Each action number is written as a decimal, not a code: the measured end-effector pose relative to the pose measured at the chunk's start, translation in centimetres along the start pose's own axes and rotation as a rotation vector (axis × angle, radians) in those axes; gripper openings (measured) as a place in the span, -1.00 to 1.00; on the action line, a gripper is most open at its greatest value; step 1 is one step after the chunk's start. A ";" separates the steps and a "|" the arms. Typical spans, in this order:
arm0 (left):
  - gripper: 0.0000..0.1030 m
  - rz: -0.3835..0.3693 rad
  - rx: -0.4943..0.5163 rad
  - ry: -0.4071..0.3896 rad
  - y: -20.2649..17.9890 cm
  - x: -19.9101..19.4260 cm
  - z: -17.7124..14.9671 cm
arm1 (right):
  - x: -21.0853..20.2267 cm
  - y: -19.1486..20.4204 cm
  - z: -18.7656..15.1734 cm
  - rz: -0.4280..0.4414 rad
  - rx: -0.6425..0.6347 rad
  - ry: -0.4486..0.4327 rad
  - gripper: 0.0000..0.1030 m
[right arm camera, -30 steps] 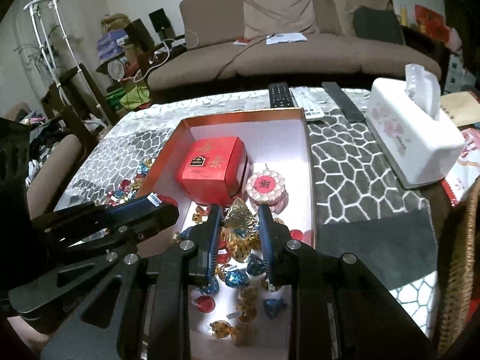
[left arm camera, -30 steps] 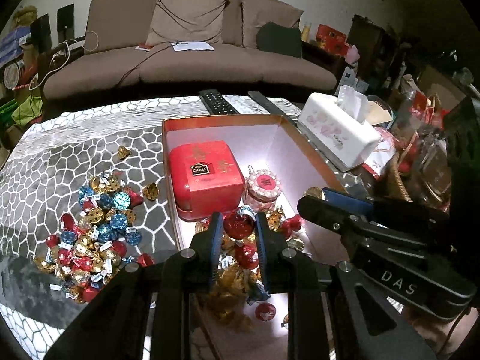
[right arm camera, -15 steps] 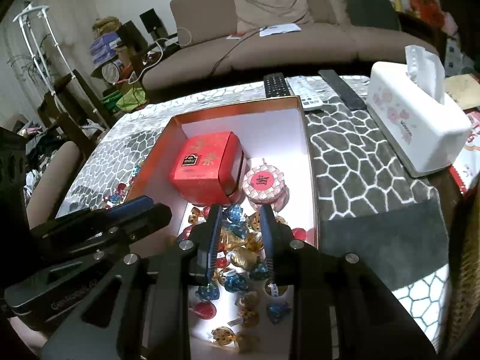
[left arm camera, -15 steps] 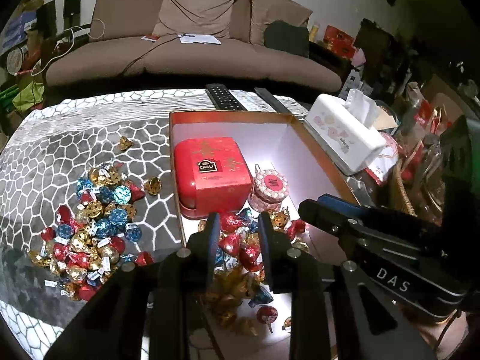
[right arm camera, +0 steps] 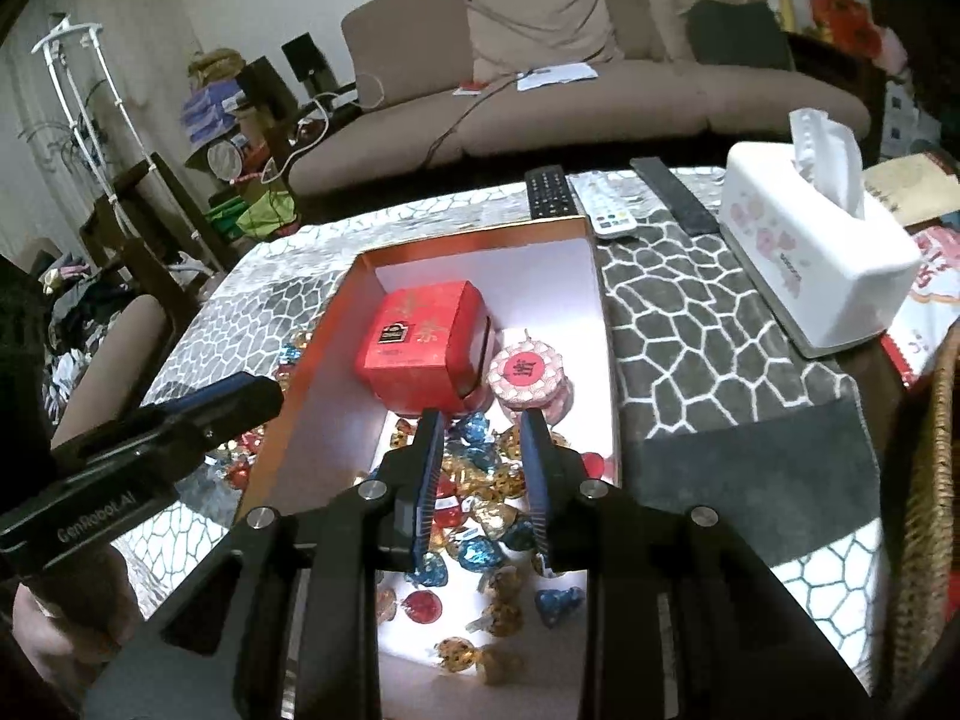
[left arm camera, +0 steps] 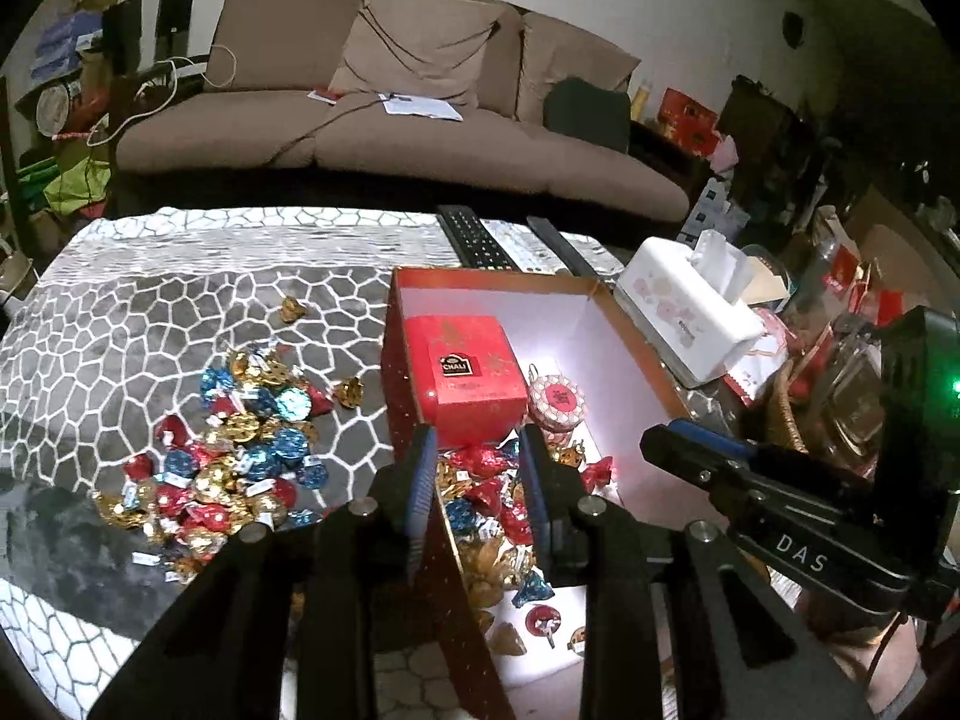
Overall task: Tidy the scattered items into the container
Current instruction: 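Move both grippers back from the box toward the chocolate pile, then grasp a gold chocolate with the right gripper while the left gripper grasps another, then carry both chocolates into the white box and open both grippers, then move both grippers back to the chocolate pile, then grasp a red chocolate with the right gripper while the left gripper grasps a blue one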
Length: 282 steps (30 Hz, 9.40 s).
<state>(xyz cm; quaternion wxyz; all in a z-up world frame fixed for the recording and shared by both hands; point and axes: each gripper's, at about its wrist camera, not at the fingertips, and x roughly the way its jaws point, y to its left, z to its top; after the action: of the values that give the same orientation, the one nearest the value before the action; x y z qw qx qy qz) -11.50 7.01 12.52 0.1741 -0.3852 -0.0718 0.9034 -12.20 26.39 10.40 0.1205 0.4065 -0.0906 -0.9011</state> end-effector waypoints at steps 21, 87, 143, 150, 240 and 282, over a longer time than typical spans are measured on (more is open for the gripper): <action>-0.43 0.080 0.019 -0.040 1.6 -8.7 -1.9 | -5.9 6.7 -1.9 0.016 -0.061 -0.028 -0.49; 0.10 0.208 -0.100 0.030 23.4 -1.3 -5.7 | 12.0 19.1 -9.2 -0.205 -0.212 0.094 -0.16; -0.58 0.130 -0.028 0.052 22.4 0.4 -6.1 | 10.3 19.4 -10.1 0.019 -0.230 0.113 -0.62; -0.58 0.125 -0.021 0.008 20.2 -3.7 -5.8 | 7.3 19.8 -9.7 0.069 -0.222 0.083 -0.62; 0.00 0.258 -0.082 0.003 14.7 -9.1 -3.8 | -3.7 10.6 -2.4 0.170 -0.138 0.004 -0.54; 0.15 0.092 0.027 0.098 18.3 -0.6 -7.7 | 9.7 19.6 -9.3 0.060 -0.270 0.128 -0.60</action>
<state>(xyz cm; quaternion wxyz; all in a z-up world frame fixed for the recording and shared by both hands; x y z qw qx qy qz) -10.26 -10.24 2.75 0.1409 -0.4295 -0.0330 0.8914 -8.60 4.23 2.60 0.2066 0.4402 0.0273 -0.8734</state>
